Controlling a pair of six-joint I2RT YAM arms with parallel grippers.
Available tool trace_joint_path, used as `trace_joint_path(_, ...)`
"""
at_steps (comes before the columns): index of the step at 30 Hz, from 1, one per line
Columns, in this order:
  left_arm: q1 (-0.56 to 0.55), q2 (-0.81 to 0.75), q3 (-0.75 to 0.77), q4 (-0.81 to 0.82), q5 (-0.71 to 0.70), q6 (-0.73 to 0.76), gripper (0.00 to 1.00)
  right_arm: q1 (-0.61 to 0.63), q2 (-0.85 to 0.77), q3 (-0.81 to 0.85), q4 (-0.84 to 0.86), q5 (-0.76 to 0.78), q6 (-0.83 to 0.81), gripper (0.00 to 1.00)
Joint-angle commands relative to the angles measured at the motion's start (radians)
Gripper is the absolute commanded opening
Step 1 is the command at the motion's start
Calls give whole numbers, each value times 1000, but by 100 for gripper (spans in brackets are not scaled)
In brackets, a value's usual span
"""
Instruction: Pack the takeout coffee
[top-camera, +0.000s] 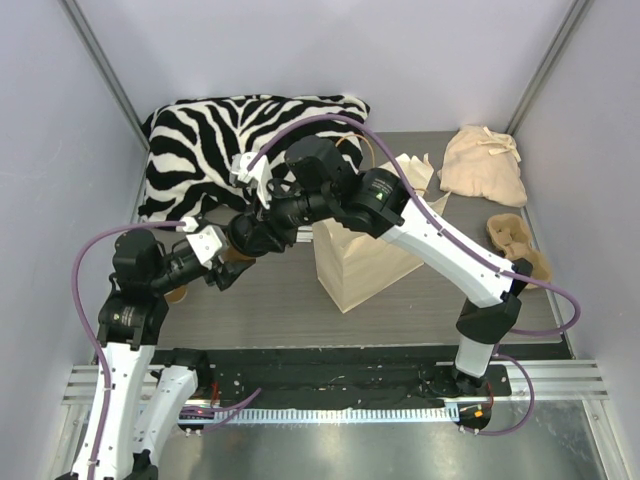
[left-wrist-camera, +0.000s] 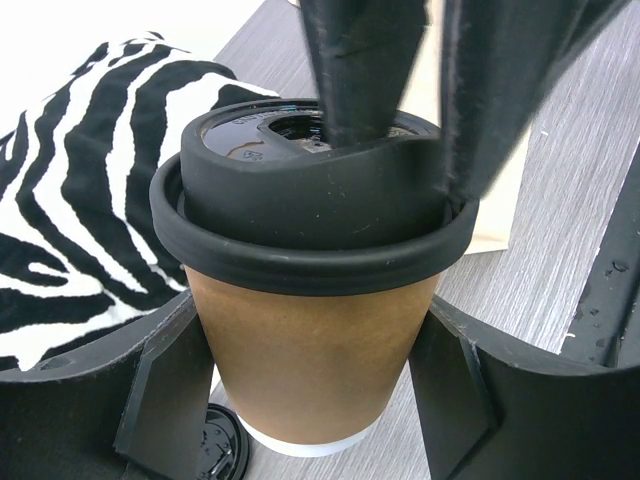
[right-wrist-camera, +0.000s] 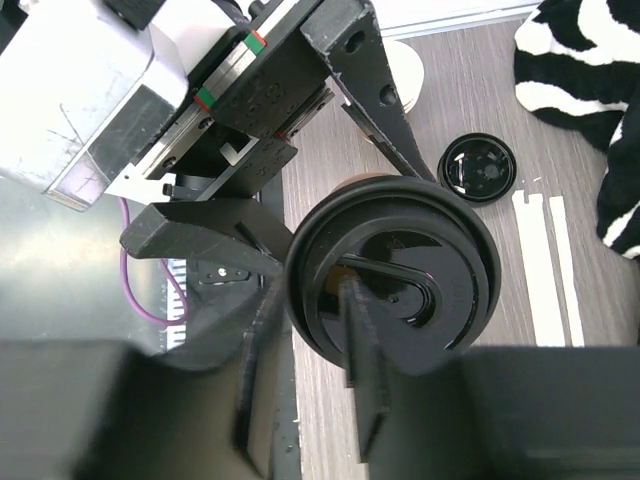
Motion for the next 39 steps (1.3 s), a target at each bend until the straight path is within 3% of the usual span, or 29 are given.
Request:
trace_joint_path(1, 1, 6, 1, 43, -8, 0, 53, 14, 10, 51, 31, 22, -29, 30)
trace_joint_path(5, 1, 17, 3, 43, -31, -11, 54, 16, 17, 68, 17, 39, -44, 1)
trace_joint_path(8, 3, 29, 6, 40, -54, -31, 59, 16, 12, 75, 17, 65, -55, 1)
trace_joint_path(15, 1, 26, 10, -3, -107, -67, 92, 13, -29, 69, 42, 160, -66, 1)
trace_joint_path(18, 1, 0, 13, -56, -111, -75, 100, -3, -49, 86, 52, 213, -64, 1)
trace_joint_path(23, 1, -14, 29, -217, -152, -151, 100, -27, -78, 178, 58, 287, -55, 1)
trace_joint_path(28, 1, 147, 105, -291, -265, -343, 100, -27, -129, 255, 52, 422, -105, 1)
trace_joint_path(34, 1, 363, 254, -138, -196, -487, 100, -32, -256, 148, 42, 653, -269, 1)
trace_joint_path(39, -66, 547, 476, -78, -251, -567, 100, -111, -313, 105, 49, 769, -307, 1)
